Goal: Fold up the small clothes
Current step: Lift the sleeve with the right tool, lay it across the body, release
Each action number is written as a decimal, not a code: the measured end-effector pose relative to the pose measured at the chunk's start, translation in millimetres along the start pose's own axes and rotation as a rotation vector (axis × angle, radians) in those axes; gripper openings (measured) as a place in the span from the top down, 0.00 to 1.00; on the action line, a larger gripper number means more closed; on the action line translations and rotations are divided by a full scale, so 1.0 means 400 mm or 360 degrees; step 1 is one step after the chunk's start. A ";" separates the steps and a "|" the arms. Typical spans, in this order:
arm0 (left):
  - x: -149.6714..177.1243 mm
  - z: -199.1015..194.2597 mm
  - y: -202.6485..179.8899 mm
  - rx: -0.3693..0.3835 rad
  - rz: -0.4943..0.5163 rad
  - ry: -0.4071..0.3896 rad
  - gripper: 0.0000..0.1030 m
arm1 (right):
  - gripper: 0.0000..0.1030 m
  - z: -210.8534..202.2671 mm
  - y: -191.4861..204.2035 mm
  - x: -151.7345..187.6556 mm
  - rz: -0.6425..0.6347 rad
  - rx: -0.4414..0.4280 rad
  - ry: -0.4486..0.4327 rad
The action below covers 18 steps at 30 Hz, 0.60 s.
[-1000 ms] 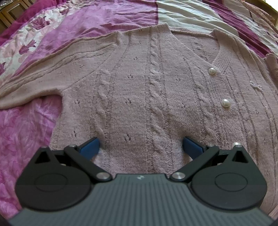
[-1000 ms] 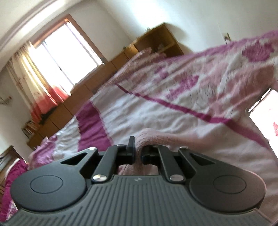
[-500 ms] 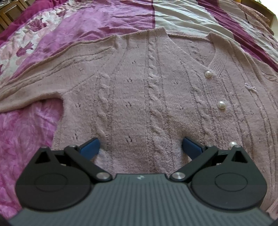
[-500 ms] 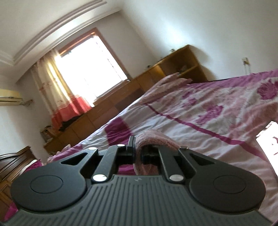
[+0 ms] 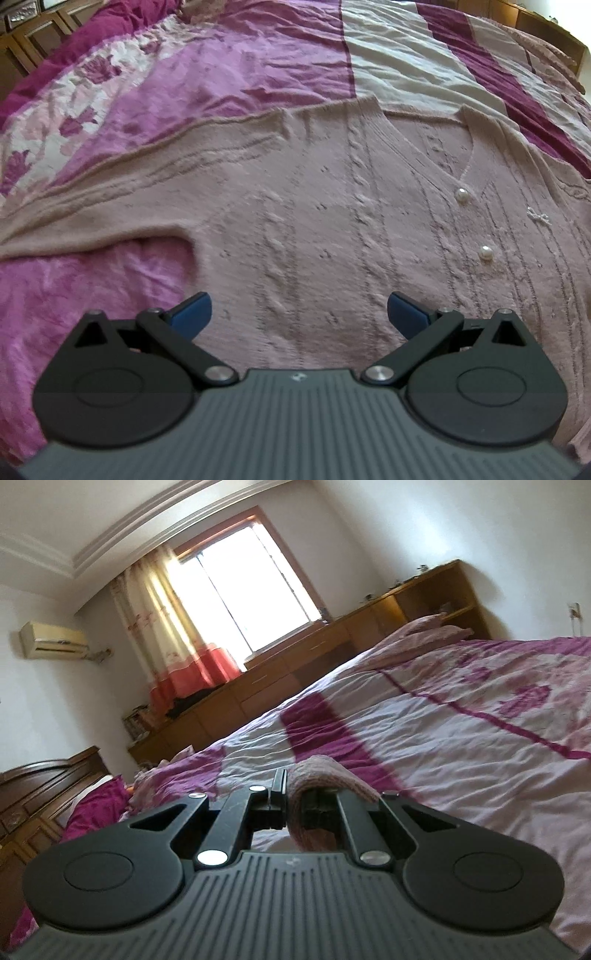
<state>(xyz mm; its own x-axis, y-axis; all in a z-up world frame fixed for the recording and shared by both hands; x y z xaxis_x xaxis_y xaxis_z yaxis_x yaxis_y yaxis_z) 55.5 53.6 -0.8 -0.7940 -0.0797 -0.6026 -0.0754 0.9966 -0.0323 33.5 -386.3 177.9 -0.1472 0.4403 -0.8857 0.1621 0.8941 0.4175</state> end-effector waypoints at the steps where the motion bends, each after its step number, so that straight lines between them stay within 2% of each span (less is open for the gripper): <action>1: -0.002 -0.004 0.007 -0.0004 -0.0002 -0.0011 0.00 | 0.94 0.006 0.029 0.007 -0.0007 -0.0020 0.0007; 12: -0.013 -0.021 0.065 -0.0020 -0.0052 -0.0037 0.00 | 0.94 0.068 0.294 0.098 -0.0115 -0.0187 0.0048; 18: -0.014 -0.023 0.100 -0.0052 -0.0104 -0.0047 0.00 | 0.94 0.092 0.425 0.200 -0.0231 -0.0273 0.0129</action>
<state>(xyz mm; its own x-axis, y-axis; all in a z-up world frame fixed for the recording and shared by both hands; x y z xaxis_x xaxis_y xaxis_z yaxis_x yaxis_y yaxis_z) 51.3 93.6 8.6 -0.7686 -0.1435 -0.6235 -0.1466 0.9881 -0.0467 85.0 -202.0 170.6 -0.2360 0.3050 -0.9227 -0.0334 0.9464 0.3214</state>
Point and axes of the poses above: each gripper's, at about its wrist camera, not at the fingertips, and z roughly the way its jaws point, y to its left, x to its underside, the point moved 6 cm from there along z, roughly the way its jaws point, and after that the axes turned 6 degrees about -z, right-handed, at the moved point
